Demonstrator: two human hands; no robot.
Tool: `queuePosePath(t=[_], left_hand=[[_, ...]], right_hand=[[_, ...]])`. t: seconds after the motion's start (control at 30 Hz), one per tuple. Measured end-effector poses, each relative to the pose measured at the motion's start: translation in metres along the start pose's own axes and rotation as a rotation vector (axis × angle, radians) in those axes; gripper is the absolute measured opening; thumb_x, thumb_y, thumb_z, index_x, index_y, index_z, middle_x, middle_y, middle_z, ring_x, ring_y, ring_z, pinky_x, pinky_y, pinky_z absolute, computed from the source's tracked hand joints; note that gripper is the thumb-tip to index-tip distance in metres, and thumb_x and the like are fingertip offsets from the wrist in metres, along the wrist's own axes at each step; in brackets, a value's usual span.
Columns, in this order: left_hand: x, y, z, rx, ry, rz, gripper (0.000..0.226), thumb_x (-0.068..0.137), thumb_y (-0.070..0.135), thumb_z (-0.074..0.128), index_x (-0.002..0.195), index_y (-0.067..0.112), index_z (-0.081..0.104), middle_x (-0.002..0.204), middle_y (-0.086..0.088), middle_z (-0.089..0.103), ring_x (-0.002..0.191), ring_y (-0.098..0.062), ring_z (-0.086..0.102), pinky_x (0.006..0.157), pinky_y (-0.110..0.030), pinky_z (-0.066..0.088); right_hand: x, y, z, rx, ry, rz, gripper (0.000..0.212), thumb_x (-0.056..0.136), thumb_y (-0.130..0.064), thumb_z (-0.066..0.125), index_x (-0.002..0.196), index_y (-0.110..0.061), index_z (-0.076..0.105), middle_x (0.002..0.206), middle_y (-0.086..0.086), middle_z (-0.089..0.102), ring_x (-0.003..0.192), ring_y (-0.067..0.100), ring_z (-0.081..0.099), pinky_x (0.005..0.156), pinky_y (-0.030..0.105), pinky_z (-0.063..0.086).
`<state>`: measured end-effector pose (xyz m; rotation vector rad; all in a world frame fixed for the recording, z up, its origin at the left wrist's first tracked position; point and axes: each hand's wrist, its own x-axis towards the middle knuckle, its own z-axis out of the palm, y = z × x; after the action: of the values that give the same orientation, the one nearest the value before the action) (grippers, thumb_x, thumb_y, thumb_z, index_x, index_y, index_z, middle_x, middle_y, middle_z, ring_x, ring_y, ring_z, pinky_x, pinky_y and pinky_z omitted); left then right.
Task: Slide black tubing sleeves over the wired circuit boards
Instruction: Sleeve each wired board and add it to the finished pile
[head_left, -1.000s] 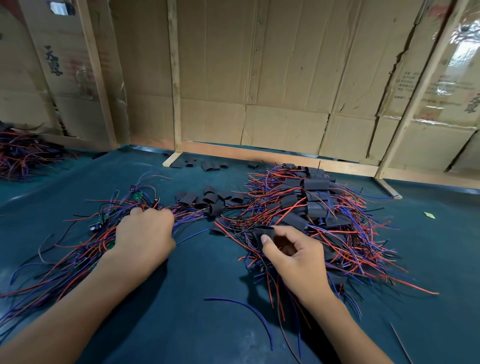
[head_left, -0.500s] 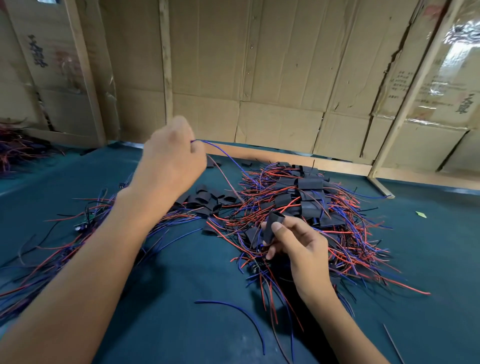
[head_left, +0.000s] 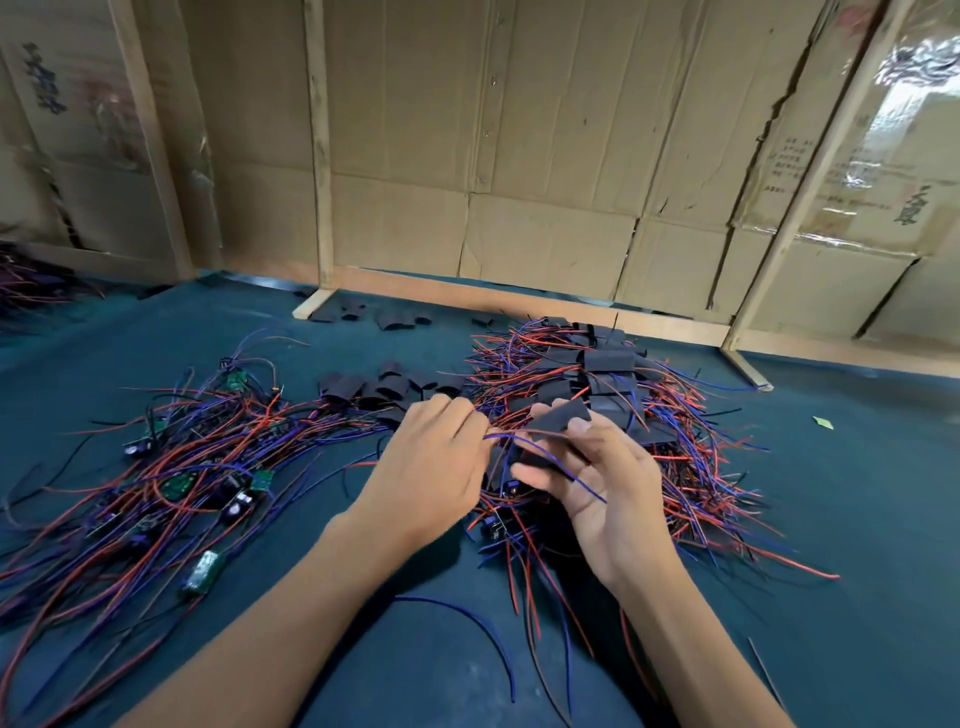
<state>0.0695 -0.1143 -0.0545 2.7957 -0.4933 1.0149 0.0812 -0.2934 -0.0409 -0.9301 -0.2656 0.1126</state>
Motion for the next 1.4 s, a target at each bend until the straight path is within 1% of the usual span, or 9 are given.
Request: queuePosePath(t=[0.13,0.3,0.47,0.57,0.67,0.77,0.9,1.0,1.4], left_hand=[[0.001,0.002,0.001,-0.015,-0.042,-0.015,0.067,0.065,-0.009,0.063,0.132,-0.003,0.059,0.098,-0.012,0.065,0.083,-0.031,0.062,0.076,-0.041,0.054],[0.001,0.008,0.001,0.013,-0.119,-0.06,0.046,0.088,0.016,0.026,0.121,0.019,0.059,0.103,0.002,0.06,0.086,-0.022,0.059,0.08,-0.037,0.039],[-0.004,0.008,-0.001,-0.279,-0.044,0.136,0.012,0.089,-0.002,0.052,0.09,0.004,0.062,0.092,-0.006,0.059,0.081,-0.026,0.056,0.08,-0.041,0.047],[-0.006,0.012,-0.002,-0.539,-0.077,0.097,0.022,0.086,-0.018,0.049,0.092,-0.001,0.06,0.1,-0.002,0.053,0.083,-0.021,0.053,0.075,-0.033,0.047],[-0.007,0.013,-0.003,-0.624,-0.034,0.075,0.016,0.101,0.005,0.046,0.107,0.008,0.061,0.096,0.006,0.048,0.083,-0.01,0.047,0.076,-0.02,0.039],[-0.008,0.015,-0.005,-0.496,0.073,0.03,0.024,0.105,0.032,0.047,0.119,0.022,0.064,0.09,0.009,0.049,0.077,-0.006,0.046,0.064,-0.025,0.042],[-0.006,0.018,-0.004,-0.507,0.244,-0.06,0.018,0.103,0.025,0.055,0.107,0.015,0.07,0.087,0.008,0.052,0.072,-0.01,0.049,0.062,-0.034,0.046],[-0.005,0.019,-0.006,-0.585,0.328,-0.1,0.024,0.104,0.024,0.051,0.103,0.007,0.068,0.088,0.008,0.054,0.073,-0.009,0.049,0.066,-0.029,0.045],[-0.006,0.02,-0.006,-0.602,0.302,-0.145,0.019,0.104,0.021,0.052,0.104,0.008,0.066,0.093,0.006,0.06,0.075,-0.016,0.055,0.067,-0.036,0.047]], right_hand=[[-0.002,-0.004,0.0,-0.009,-0.041,0.062,0.02,0.085,-0.019,0.06,0.098,-0.013,0.074,0.12,0.017,0.071,0.099,0.034,0.072,0.054,0.036,0.058],[-0.003,-0.012,-0.001,0.154,-0.159,0.156,0.033,0.083,-0.017,0.065,0.111,0.001,0.063,0.114,0.024,0.07,0.098,0.04,0.072,0.078,0.044,0.06],[-0.003,-0.01,0.003,0.209,-0.132,0.185,0.028,0.076,-0.012,0.069,0.1,0.003,0.071,0.104,0.027,0.07,0.094,0.042,0.072,0.079,0.044,0.061],[-0.003,-0.011,0.002,0.254,-0.074,0.155,0.025,0.081,-0.013,0.067,0.099,0.004,0.066,0.098,0.025,0.065,0.095,0.044,0.072,0.078,0.045,0.061],[-0.001,-0.014,0.0,0.23,-0.021,0.094,0.027,0.083,-0.017,0.062,0.098,0.003,0.071,0.102,0.024,0.07,0.091,0.039,0.073,0.076,0.041,0.061],[0.001,-0.015,-0.001,0.185,0.036,0.037,0.02,0.084,-0.017,0.065,0.094,-0.002,0.074,0.103,0.019,0.073,0.089,0.035,0.074,0.072,0.038,0.062],[0.002,-0.015,-0.003,0.088,0.123,0.005,0.025,0.078,-0.027,0.064,0.095,-0.01,0.071,0.104,0.014,0.073,0.085,0.029,0.074,0.059,0.032,0.06],[0.002,-0.014,-0.002,0.052,0.127,-0.029,0.018,0.079,-0.026,0.063,0.081,-0.019,0.08,0.101,0.011,0.076,0.083,0.024,0.074,0.064,0.032,0.06],[0.0,-0.009,0.003,0.165,0.053,-0.023,0.016,0.086,-0.019,0.064,0.089,-0.013,0.079,0.108,0.015,0.075,0.079,0.02,0.066,0.069,0.028,0.057]])
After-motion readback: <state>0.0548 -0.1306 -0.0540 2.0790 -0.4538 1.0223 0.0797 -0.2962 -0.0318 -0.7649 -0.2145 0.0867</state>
